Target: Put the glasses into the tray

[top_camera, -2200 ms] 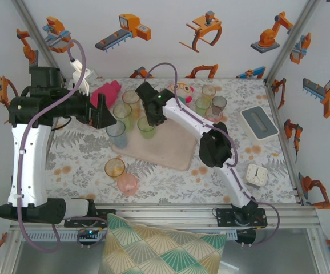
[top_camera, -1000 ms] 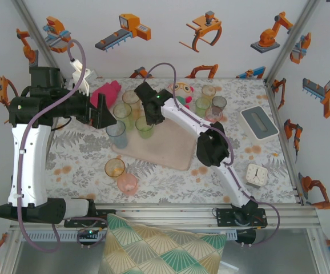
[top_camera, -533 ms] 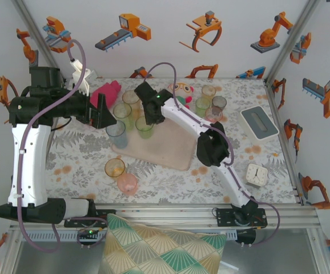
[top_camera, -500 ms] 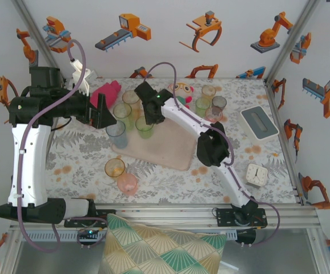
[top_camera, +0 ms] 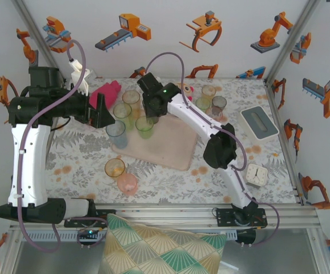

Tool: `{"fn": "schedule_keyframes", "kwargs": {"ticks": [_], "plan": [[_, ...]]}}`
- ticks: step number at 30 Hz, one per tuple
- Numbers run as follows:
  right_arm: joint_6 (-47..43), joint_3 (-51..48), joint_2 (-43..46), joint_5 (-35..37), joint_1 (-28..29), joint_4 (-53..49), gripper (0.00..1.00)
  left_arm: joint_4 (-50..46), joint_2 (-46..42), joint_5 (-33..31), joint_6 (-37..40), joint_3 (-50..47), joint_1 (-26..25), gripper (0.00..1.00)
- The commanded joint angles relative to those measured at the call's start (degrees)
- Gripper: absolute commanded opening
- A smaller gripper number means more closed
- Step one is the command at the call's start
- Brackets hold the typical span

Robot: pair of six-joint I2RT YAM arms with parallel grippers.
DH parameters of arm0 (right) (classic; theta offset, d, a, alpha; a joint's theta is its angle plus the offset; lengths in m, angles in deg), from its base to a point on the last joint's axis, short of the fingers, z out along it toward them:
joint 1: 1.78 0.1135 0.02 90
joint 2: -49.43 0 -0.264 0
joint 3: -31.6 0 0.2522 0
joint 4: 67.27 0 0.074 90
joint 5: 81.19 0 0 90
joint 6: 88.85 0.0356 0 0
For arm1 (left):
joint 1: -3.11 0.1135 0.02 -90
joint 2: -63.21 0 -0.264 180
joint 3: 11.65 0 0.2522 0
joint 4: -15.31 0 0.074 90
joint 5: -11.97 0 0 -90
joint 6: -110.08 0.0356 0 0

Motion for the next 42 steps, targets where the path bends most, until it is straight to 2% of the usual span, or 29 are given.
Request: {"fn": "schedule_keyframes", "kwargs": {"ticks": [1, 9, 15, 20, 25, 33, 37, 40, 42], "plan": [[-1.14, -1.35, 4.10, 0.88, 0.31, -2.21, 0.40, -1.45, -1.03, -0.58, 1.09, 1.08, 0.48, 0.97], [-0.59, -3.56, 9.16, 1.78, 0.53, -3.40, 0.41, -1.17, -1.81, 0.63, 1.30, -0.81, 0.49, 0.97], [0.40, -10.70, 17.49, 4.76, 0.44, -2.17, 0.42, -1.50, -1.41, 2.80, 3.03, -2.40, -0.13, 0.97], [2.26, -20.23, 26.38, 6.89, -1.43, -1.88, 0.43, -2.75, -0.52, 1.00, 6.87, -3.09, -1.98, 0.97], [5.35, -32.22, 36.17, 6.51, -5.62, -1.00, 0.43, -4.24, -1.23, -3.19, 12.84, -5.21, -4.85, 0.97], [10.20, -51.82, 51.88, 1.45, -15.61, 4.47, 0.45, -4.77, -2.91, -2.45, 13.37, -8.96, -6.08, 0.99], [10.64, -56.09, 55.62, -2.00, -20.89, 5.42, 0.48, -5.04, -3.54, -3.36, 13.63, -10.34, -6.81, 1.00], [10.25, -57.00, 55.57, -7.78, -25.46, 5.01, 0.49, -3.89, -3.87, -7.99, 12.61, -11.45, -7.07, 0.99], [9.51, -57.37, 55.48, -8.71, -26.95, 5.00, 0.50, -3.19, -4.33, -10.72, 12.69, -12.18, -7.04, 0.99]]}}
